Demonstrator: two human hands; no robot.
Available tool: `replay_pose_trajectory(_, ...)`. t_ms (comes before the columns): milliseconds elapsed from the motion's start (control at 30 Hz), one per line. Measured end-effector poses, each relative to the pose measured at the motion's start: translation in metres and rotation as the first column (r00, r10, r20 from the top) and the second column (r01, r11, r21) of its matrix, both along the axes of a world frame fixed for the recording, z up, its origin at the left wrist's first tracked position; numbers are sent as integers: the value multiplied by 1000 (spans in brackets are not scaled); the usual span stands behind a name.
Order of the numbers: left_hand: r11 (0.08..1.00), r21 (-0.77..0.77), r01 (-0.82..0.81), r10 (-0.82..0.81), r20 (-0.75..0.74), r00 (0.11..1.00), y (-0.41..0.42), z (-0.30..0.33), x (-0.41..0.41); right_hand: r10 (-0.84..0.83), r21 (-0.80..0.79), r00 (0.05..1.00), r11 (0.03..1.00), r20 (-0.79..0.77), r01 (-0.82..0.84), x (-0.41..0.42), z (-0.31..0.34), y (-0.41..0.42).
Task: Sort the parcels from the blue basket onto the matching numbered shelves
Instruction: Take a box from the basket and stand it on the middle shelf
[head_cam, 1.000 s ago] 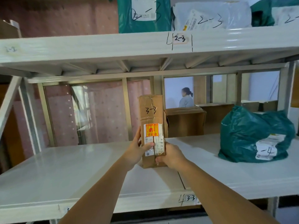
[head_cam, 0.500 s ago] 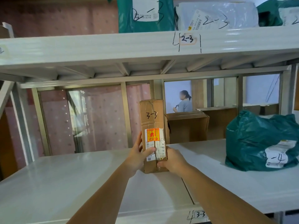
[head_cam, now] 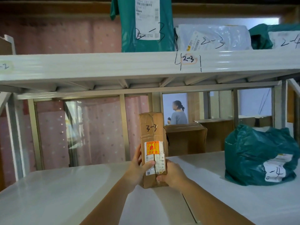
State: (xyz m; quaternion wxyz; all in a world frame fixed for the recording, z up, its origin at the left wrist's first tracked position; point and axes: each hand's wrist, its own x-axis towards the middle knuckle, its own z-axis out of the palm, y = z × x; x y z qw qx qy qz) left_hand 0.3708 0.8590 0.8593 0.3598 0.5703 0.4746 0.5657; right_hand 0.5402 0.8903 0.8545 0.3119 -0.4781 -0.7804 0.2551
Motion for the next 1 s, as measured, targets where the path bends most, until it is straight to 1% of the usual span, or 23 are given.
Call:
replay_pose_trajectory(100,1000,-20,-2,2,25,1000,-1,3,-1,2,-42,1000,999,-25,-3,3,4,-2)
replay_pose_trajectory(200,999,-50,12,-12,0,1000,-7,9,-2,10,-76,997,997,-77,-16,7,7,-4)
replay_pose_trajectory(367,990,-137,-31,12,-137,990,-27,12,5,41,-88,994,995,-98,-50,10,12,-13)
replay_pose_trajectory(433,984,-168,-56,23,-195,980,-37,10,5,47,-98,996,994,-70,-54,11,14,-21)
replay_pose_trajectory(533,971,-210,-117,47,-311,949,-59,7,5,13,-120,1000,993,-24,-16,18,17,-35)
replay_pose_trajectory(600,952,-236,-195,79,-425,902,-76,10,6,14,-115,1000,993,11,-13,29,19,-44)
replay_pose_trajectory(633,938,-250,-241,90,-495,864,-83,10,6,27,-111,998,994,49,-21,37,20,-51)
replay_pose_trajectory(733,911,-267,-315,58,-672,738,-103,7,5,44,-71,969,997,244,-28,62,20,-67)
replay_pose_trajectory(833,911,-245,-332,30,-764,645,-119,0,3,5,-4,900,1000,436,-3,87,18,-83)
replay_pose_trajectory(900,922,-213,-322,13,-818,576,-132,-4,7,-22,35,875,999,483,6,103,16,-92)
replay_pose_trajectory(1000,931,-200,-307,-43,-891,451,-153,-7,19,-40,52,860,998,509,16,126,13,-107)
